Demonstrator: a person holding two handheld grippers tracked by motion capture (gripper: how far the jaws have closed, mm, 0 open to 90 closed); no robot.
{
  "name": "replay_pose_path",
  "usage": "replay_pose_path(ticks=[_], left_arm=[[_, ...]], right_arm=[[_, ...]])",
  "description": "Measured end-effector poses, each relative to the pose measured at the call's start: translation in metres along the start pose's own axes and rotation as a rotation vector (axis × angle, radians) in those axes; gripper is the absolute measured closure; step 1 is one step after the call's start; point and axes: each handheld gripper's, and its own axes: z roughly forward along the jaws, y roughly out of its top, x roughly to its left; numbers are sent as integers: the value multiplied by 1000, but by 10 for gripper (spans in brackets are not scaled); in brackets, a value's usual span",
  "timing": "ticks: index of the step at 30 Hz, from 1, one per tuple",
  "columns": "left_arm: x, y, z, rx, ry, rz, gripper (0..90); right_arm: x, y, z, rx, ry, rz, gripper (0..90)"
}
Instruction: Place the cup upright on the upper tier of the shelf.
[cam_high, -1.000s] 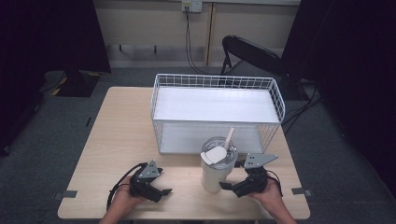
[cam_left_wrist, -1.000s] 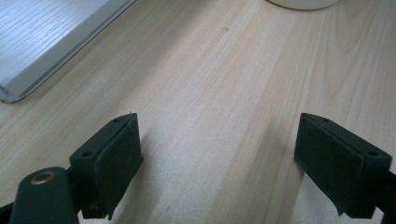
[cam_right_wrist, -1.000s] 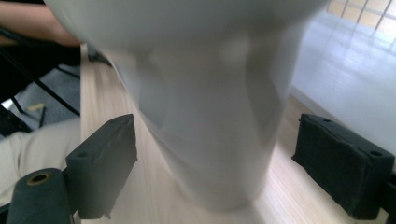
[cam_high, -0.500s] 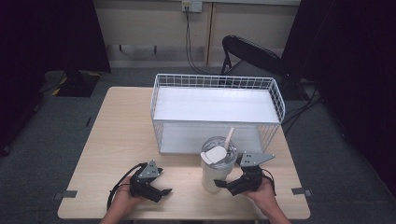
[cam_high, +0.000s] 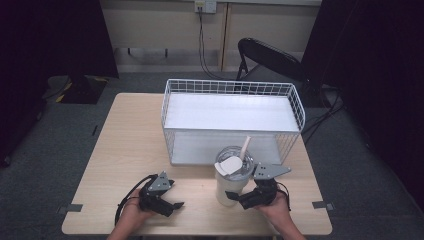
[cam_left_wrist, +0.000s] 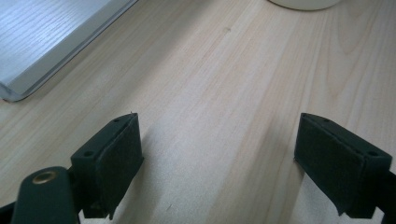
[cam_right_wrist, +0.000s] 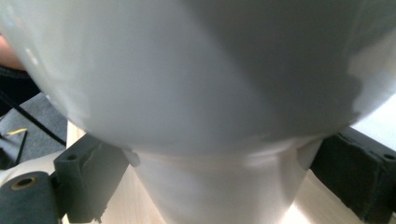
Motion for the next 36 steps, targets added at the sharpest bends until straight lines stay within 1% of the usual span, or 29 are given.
replay_pose_path(ticks=[2, 7, 11, 13, 16, 17, 19, 25, 26, 29, 32, 33, 36], left_arm=[[0, 0, 0, 0, 0, 0, 145], [0, 0, 0, 0, 0, 0, 145], [0, 0, 0, 3, 0, 4, 144], [0, 0, 0, 0, 0, -1, 145], [0, 0, 0, 0, 0, 0, 145], [0, 0, 0, 4, 1, 4, 145], [0, 0, 0, 5, 1, 6, 145], [0, 0, 0, 4, 3, 3, 145], [0, 0, 0, 4, 3, 3, 145], [0, 0, 0, 4, 3, 3, 145], [0, 0, 0, 4, 3, 3, 144], [0, 0, 0, 5, 3, 3, 145], [0, 0, 0, 4, 3, 2, 145]], right_arm=[[0, 0, 1, -3, 1, -2, 80], [3, -1, 3, -23, -19, -7, 80], [5, 0, 6, -14, -22, -6, 75], [5, 0, 6, -17, -23, -4, 75], [7, 2, 7, -9, -32, -4, 75], [8, 3, 8, -11, -39, -10, 75], [10, 4, 9, -11, -53, -8, 77], [13, 5, 7, -28, -69, -10, 82], [14, 5, 7, -30, -73, -22, 82], [15, 6, 6, -41, -75, -35, 83], [16, 7, 5, -33, -81, -41, 87], [16, 7, 5, -35, -76, -44, 88], [15, 7, 3, -41, -69, -32, 90]])
